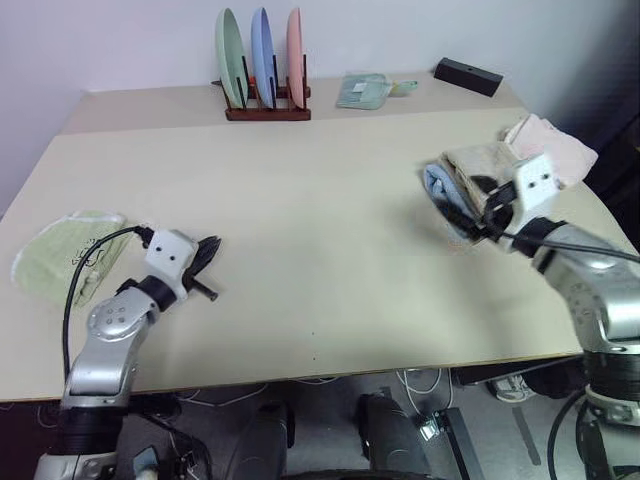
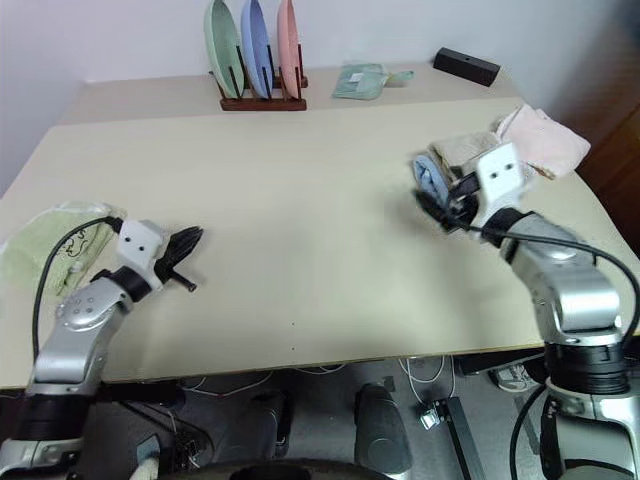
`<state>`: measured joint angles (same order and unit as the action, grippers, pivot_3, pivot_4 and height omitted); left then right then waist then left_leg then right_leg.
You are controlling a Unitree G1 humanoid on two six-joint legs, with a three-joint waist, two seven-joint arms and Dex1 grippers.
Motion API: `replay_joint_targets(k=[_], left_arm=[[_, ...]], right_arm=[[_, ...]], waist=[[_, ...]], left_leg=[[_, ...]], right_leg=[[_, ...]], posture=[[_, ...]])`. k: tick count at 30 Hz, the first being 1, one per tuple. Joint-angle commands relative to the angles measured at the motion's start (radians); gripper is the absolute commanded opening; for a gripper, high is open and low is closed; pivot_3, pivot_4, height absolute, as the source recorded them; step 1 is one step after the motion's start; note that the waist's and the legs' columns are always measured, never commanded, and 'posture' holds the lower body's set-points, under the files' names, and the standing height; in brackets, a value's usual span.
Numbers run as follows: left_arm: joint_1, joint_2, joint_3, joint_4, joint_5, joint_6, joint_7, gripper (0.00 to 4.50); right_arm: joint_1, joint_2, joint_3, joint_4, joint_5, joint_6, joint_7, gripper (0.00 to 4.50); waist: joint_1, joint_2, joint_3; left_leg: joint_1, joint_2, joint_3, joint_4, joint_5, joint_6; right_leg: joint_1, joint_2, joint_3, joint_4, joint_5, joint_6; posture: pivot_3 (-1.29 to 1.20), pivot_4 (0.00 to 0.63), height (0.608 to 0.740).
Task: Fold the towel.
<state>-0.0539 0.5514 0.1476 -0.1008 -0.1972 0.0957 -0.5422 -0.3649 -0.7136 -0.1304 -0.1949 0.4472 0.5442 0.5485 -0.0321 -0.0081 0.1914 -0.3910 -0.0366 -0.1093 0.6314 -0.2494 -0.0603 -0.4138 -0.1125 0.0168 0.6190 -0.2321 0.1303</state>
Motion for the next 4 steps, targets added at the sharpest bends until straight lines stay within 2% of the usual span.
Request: replay_joint_targets(k=[1,4], left_arm=[[0.048,0.013,0.03,-0.063,-0.017,-0.018,-0.023,0.13],[0.067,0.004,0.032,-0.09,-0.03,-0.003,-0.023,0.13]], right_arm=[[0.008,0.002,0.025,-0.023,0.019,-0.027,0.1,3.74],[0.009,-0.002,0.059,0.001,-0.007,-0.044,0.151,3.74]], waist=[[0.011,0.0,0.0],[0.019,0.0,0.0]], left_leg=[[0.0,0.0,0.0,0.0,0.0,0.0],[0.0,0.0,0.0,0.0,0.0,0.0]], right_leg=[[0.001,0.0,0.0,-0.001,0.0,0.0],[0.001,0.0,-0.001,-0.002,0.0,0.0]], posture=[[0.0,0.15,0.74],[0.0,0.15,0.74]])
